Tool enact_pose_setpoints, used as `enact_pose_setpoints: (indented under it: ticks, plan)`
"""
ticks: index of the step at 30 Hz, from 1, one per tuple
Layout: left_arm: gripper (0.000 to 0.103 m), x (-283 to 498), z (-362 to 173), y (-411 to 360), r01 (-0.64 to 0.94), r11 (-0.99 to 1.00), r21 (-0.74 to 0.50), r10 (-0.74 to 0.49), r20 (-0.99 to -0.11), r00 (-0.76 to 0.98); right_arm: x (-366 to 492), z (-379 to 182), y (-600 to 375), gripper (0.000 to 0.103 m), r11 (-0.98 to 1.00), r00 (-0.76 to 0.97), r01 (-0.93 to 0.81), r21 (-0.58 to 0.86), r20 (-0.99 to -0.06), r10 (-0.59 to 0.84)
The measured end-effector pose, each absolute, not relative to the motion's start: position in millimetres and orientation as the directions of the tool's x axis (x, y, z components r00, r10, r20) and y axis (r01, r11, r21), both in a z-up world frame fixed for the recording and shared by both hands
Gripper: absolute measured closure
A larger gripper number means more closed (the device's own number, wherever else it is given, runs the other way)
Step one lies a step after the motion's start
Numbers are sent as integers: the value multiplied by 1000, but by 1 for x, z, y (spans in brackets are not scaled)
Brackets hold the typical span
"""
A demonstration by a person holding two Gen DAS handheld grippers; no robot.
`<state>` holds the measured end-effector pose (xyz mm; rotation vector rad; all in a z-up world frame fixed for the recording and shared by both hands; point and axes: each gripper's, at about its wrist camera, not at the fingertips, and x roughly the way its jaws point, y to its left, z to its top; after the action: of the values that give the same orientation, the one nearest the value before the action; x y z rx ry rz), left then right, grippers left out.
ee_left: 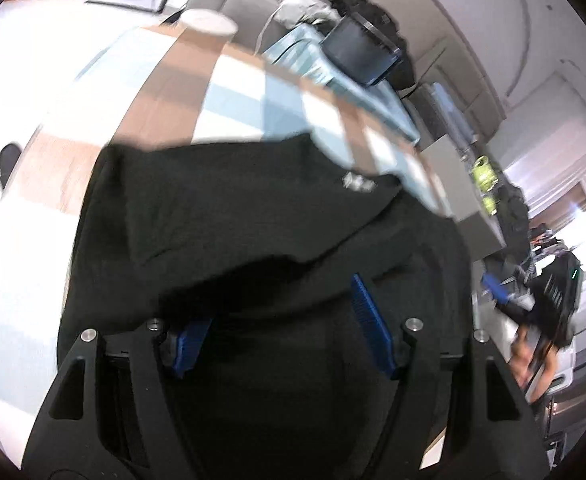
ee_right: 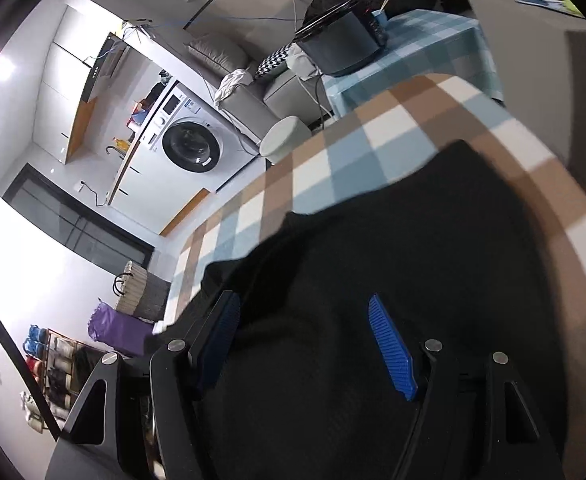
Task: Fold small clothes
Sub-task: 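Fold the sweater over with both grippers and press it flat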
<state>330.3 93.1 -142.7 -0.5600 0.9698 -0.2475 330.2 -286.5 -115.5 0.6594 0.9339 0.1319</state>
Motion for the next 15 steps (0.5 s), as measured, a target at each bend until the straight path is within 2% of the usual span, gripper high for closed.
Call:
enact_pose_setpoints:
  ticks: [3,6,11,15]
  plan:
    - [39,339,-113,101,19,843,-538,-420,-635,648,309,-110,-296,34,823,617,189,535,-717,324]
    - [39,346,-94,120,1,851,-525,-365,-589,721,296,-109,-306,33,854,619,212,475,-741,259]
    - [39,338,-85,150,-53,848,-527,-314,-581,750,282,-110,-323,33,861,609,246,446,-762,221]
    - [38,331,-91,164,-93,877,-472,-259,-626,736,282,-113,-330,33,877,596,256,407,-781,188]
